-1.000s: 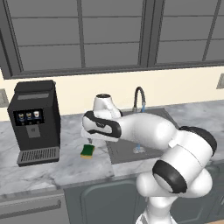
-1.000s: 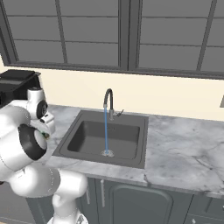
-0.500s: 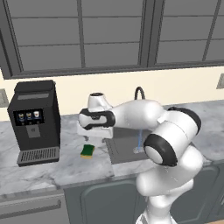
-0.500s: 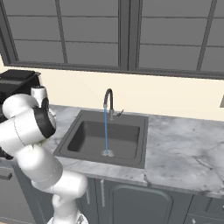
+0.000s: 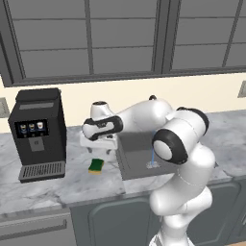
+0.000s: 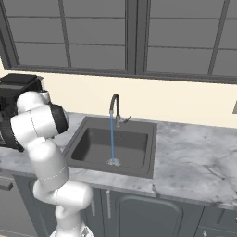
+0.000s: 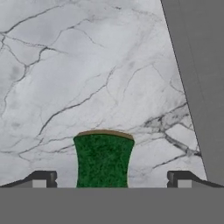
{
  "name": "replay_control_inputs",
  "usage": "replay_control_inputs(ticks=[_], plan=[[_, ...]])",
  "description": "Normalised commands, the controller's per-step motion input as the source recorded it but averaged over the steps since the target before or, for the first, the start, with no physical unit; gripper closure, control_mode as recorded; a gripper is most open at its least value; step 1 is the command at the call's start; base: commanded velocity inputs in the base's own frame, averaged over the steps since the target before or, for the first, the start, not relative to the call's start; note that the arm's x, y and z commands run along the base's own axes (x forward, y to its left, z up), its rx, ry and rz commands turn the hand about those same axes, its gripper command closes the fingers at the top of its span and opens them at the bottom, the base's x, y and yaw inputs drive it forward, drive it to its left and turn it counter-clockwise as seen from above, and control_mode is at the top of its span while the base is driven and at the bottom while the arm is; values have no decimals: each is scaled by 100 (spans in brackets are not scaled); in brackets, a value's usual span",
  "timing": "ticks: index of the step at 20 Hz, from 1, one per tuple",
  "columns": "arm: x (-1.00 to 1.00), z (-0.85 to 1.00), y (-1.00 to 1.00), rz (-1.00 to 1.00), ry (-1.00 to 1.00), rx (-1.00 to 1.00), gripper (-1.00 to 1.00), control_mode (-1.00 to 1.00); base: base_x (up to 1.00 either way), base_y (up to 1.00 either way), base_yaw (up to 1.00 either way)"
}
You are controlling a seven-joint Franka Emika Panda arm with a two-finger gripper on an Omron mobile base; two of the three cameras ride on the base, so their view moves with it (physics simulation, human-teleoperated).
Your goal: Soak the sponge with water for a few seconds and then drop it inside the sink.
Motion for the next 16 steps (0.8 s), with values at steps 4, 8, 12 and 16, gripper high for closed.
replay_control_inputs(ticks=[4, 8, 12, 16], plan=[[23, 0, 14, 0, 2, -3, -100, -100, 0, 0, 0], [0, -5, 14, 0, 5, -3, -100, -100, 0, 0, 0], [-15, -7, 6, 0, 8, -2, -100, -100, 0, 0, 0], [-10, -2, 0, 0, 3, 0, -100, -100, 0, 0, 0]])
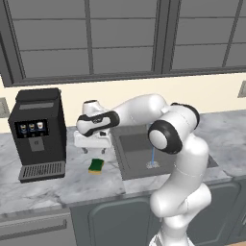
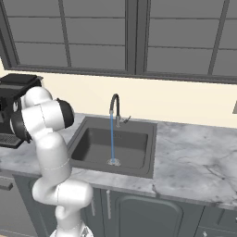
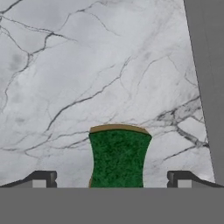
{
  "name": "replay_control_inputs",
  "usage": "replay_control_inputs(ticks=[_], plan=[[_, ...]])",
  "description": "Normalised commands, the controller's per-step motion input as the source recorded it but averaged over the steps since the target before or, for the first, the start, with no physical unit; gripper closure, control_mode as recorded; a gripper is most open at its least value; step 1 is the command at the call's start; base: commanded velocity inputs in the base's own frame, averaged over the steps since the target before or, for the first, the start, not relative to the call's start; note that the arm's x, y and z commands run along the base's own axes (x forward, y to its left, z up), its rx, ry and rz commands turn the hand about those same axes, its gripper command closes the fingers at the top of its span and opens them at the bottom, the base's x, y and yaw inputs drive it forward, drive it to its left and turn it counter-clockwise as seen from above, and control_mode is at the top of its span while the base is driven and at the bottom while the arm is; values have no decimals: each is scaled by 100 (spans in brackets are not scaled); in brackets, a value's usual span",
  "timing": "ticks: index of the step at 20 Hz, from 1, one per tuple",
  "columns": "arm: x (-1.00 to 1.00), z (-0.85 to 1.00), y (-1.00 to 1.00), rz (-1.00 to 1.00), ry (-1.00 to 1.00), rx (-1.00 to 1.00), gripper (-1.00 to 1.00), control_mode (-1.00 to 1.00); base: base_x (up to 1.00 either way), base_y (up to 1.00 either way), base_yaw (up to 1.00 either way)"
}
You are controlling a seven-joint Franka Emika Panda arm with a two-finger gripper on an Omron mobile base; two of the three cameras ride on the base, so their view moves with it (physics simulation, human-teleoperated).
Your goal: Soak the sponge with water for a few seconds and then drop it inside the sink.
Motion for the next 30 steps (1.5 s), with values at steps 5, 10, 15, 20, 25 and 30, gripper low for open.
replay_control_inputs(ticks=[5, 10, 15, 20, 25, 30], plan=[[-6, -6, 0, 0, 0, 0, -100, -100, 0, 0, 0], [-9, -34, 0, 0, 0, 0, -100, -100, 0, 0, 0], [0, -28, 0, 0, -1, 0, -100, -100, 0, 0, 0], [0, -21, 0, 0, 0, 0, -100, -100, 0, 0, 0], [0, -22, 0, 0, -3, 0, -100, -100, 0, 0, 0], [0, -22, 0, 0, -3, 0, -100, -100, 0, 0, 0]])
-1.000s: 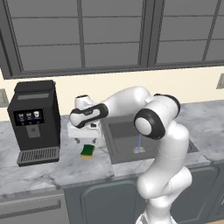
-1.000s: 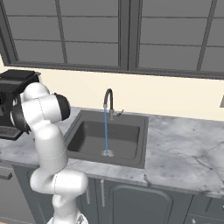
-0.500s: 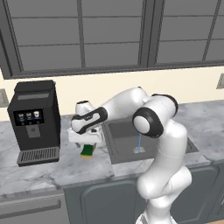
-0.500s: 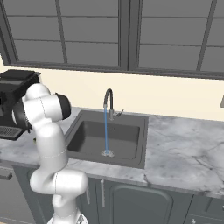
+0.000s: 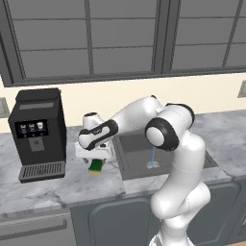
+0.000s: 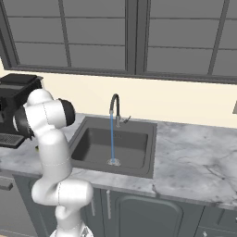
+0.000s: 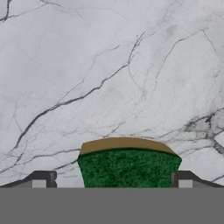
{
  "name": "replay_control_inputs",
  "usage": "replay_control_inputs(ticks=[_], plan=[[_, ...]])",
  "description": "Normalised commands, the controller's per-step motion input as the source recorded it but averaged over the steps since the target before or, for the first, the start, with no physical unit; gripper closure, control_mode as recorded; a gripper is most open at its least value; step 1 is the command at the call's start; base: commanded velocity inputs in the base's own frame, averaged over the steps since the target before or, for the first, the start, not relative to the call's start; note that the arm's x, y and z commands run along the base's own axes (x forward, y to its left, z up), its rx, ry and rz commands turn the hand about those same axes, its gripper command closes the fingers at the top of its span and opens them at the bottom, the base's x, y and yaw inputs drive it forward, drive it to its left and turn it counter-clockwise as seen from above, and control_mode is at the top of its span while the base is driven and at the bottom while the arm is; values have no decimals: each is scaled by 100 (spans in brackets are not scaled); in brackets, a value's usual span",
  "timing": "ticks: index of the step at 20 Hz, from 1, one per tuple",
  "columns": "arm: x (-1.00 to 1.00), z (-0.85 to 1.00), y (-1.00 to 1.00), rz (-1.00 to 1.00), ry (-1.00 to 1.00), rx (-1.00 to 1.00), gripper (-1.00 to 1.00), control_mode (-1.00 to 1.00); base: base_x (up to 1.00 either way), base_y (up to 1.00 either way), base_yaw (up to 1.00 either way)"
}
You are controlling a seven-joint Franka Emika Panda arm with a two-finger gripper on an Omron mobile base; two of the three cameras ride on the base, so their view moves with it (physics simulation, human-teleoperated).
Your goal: Soak the sponge with water for a few seconds and then drop it inside the sink.
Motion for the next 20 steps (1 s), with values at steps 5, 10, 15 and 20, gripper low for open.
replay_control_inputs(ticks=[5, 10, 15, 20], plan=[[-4, -28, 0, 0, -5, 0, -100, -100, 0, 0, 0], [-14, -52, 0, 2, -12, 1, -100, -100, 0, 0, 0], [-34, -64, -1, 4, -13, 9, -100, -100, 0, 0, 0], [-23, -13, -9, 3, -9, 8, -100, -100, 0, 0, 0]])
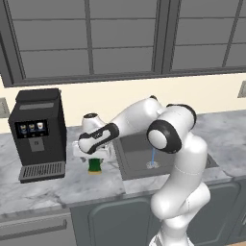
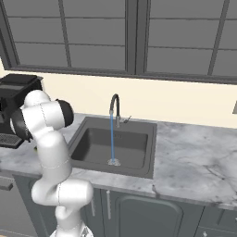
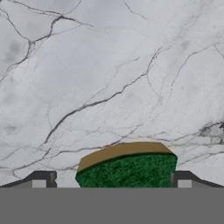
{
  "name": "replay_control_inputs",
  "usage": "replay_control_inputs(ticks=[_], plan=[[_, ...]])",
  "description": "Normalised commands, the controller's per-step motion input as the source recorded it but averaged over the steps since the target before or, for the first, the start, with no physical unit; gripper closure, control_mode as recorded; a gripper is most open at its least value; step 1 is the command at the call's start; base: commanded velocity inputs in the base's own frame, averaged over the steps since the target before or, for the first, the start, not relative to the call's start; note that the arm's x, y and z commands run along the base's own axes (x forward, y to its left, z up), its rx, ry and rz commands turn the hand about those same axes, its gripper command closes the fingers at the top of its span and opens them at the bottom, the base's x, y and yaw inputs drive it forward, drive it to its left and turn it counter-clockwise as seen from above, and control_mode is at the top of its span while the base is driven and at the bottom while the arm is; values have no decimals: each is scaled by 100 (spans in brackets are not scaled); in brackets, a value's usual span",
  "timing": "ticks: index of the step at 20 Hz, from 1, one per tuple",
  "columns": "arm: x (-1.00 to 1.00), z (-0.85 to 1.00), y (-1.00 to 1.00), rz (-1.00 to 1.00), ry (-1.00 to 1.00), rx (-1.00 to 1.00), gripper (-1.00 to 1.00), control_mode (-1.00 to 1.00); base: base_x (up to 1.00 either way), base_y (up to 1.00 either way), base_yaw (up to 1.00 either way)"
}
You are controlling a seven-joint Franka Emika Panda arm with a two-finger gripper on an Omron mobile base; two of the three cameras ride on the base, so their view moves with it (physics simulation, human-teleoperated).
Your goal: Soak the sponge with water for a few seconds and then drop it inside the sink.
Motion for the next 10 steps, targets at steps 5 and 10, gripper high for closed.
replay_control_inputs(ticks=[5, 10], plan=[[0, -1, -15, 10, -12, 0, -100, -100, 0, 0, 0], [0, 1, 0, 18, -3, 0, -100, -100, 0, 0, 0]])
